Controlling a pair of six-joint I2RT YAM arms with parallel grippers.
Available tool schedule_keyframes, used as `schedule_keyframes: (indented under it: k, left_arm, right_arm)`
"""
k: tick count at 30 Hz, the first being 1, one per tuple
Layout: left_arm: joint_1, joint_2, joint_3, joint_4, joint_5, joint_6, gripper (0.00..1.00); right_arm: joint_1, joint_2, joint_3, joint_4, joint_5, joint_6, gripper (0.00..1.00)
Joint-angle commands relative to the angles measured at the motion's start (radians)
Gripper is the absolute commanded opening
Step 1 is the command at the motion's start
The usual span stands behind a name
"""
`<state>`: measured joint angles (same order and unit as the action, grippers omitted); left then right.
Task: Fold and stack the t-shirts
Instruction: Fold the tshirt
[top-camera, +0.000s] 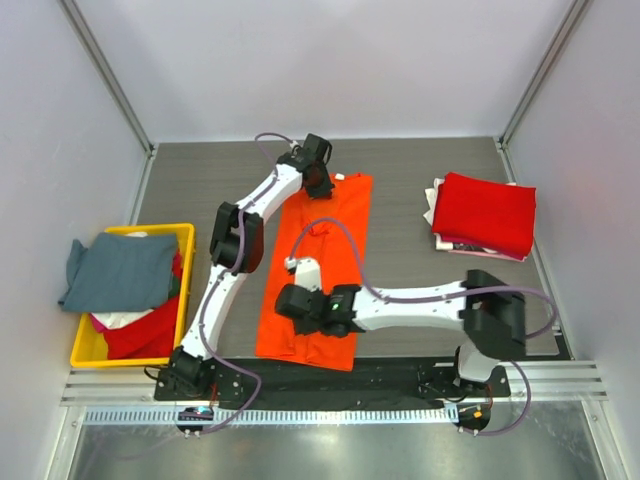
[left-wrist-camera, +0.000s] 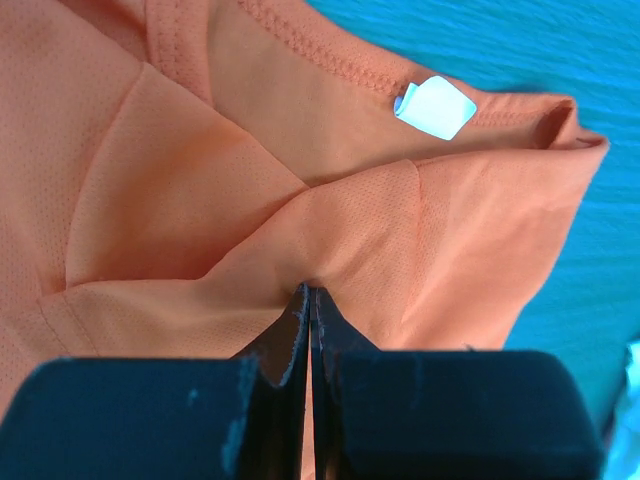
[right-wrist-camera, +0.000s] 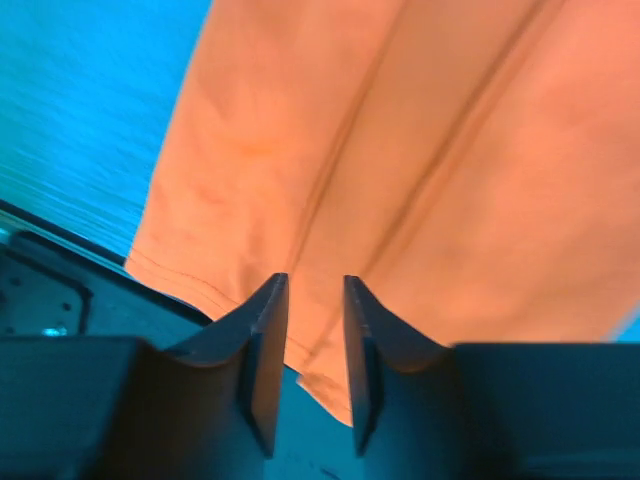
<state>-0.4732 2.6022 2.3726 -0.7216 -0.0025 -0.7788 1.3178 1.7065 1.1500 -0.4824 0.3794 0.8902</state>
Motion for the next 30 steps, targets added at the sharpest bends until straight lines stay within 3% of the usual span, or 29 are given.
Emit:
schedule_keyframes:
  k: [1,7,9,13,16,20,25,30]
  left_arm:
    - [0.019,0.024,-0.020,0.060,0.116,0.009,0.00]
    - [0.022,-0.089,0.017,0.103,0.142,0.053,0.03]
    - [0.027,-0.186,-0.016,0.106,0.142,0.075,0.13]
    - [0.038,-0.394,-0.153,0.126,0.130,0.101,0.35]
    - [0.038,-0.594,-0.324,0.136,0.116,0.128,0.46]
    - [0.039,-0.841,-0.641,0.151,0.062,0.141,0.55]
    - [0.039,-1.118,-0.946,0.159,0.019,0.118,0.57]
    - [0.041,-1.277,-1.236,0.178,-0.016,0.084,0.55]
  right_arm:
    - [-0.060,-0.194,-0.045,-0.002,0.090,-0.016,0.36]
    - [-0.264,-0.455,-0.262,0.005,0.041,-0.034,0.44]
    - [-0.320,-0.516,-0.332,0.011,0.026,-0.057,0.50]
    - [-0.503,-0.544,-0.381,0.033,-0.049,-0.131,0.52]
    - [-0.590,-0.500,-0.352,0.053,-0.109,-0.189,0.52]
    - [-0.744,-0.394,-0.270,0.100,-0.204,-0.250,0.59]
    - [-0.868,-0.211,-0.175,0.200,-0.316,-0.267,0.59]
    - [-0.925,0.013,-0.029,0.271,-0.412,-0.251,0.57]
